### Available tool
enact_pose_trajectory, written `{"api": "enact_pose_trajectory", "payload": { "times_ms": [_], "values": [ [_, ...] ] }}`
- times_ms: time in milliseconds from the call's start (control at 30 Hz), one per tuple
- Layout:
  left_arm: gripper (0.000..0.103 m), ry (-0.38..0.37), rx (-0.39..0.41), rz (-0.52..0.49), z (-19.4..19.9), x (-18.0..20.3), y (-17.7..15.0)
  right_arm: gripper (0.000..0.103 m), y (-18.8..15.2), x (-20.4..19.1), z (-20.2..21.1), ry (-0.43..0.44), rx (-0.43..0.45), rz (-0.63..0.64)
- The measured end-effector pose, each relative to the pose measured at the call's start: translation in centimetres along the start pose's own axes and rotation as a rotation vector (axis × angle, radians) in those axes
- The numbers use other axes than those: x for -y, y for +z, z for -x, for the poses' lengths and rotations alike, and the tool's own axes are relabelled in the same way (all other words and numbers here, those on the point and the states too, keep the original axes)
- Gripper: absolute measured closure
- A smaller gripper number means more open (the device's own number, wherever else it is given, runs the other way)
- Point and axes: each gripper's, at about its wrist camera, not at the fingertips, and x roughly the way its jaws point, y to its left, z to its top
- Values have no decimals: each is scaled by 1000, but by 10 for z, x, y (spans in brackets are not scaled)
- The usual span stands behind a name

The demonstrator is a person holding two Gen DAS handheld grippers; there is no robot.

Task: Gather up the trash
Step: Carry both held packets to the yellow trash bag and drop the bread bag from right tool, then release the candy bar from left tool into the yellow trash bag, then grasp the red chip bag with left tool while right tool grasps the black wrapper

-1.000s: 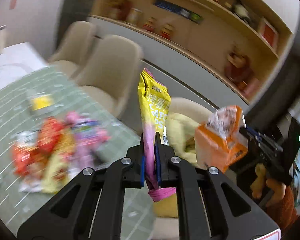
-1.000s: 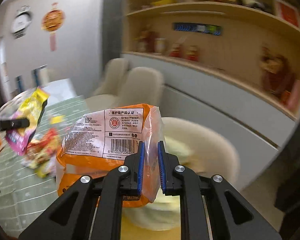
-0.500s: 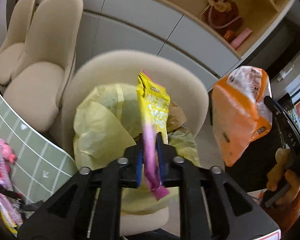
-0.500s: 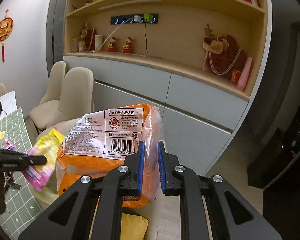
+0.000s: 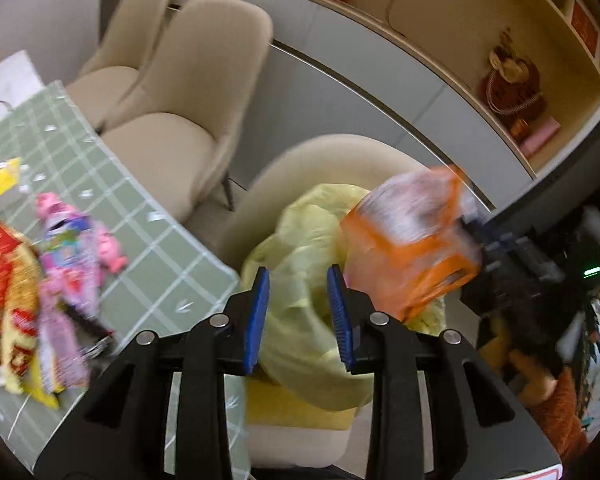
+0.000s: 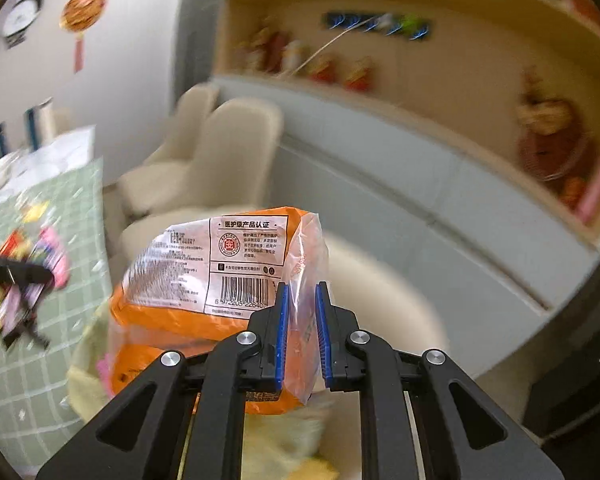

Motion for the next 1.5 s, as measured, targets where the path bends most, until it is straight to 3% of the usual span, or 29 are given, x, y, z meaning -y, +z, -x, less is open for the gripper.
{"api": "enact_pose_trajectory", "payload": {
  "times_ms": [100, 200, 367, 433, 533, 600, 700, 833, 1000, 1133, 1233, 1367, 1500],
  "values": [
    [75, 53, 12, 15, 16, -15, -13, 89, -26, -32, -22, 29, -90, 77],
    [75, 98, 6, 44, 30, -41, -28, 89, -43, -36, -32, 44, -163, 59],
    [75, 103, -16, 111, 41, -80, -47, 89, -50, -30, -42, -73, -245, 76],
    [75, 95, -19, 126, 45, -92, -54, 89, -50, -25, -42, -74, -268, 35],
    [75, 90, -1, 123, 55, -109, -64, 88, -47, -22, -31, -21, -250, -56],
    [74, 97, 13, 139, 60, -122, -71, 81, -46, -17, -20, -22, -234, -121],
    [73, 100, 20, 159, 70, -150, -83, 52, -44, -19, 3, -20, -191, -191],
    [72, 162, 54, 154, 83, -179, -94, 51, -35, -29, 35, -73, -118, -212],
    [72, 188, 109, 151, 102, -233, -102, 51, -19, -68, 75, -6, 34, -253],
    [72, 195, 172, 157, 114, -271, -101, 51, -7, -117, 80, 70, 83, -234],
    [72, 195, 209, 186, 119, -300, -106, 50, -1, -155, 69, 153, 37, -194],
    [72, 197, 186, 251, 116, -334, -111, 50, 3, -197, 48, 204, -45, -155],
    [72, 213, 174, 218, 117, -346, -111, 50, 4, -225, 21, 261, -140, -133]
  ]
}}
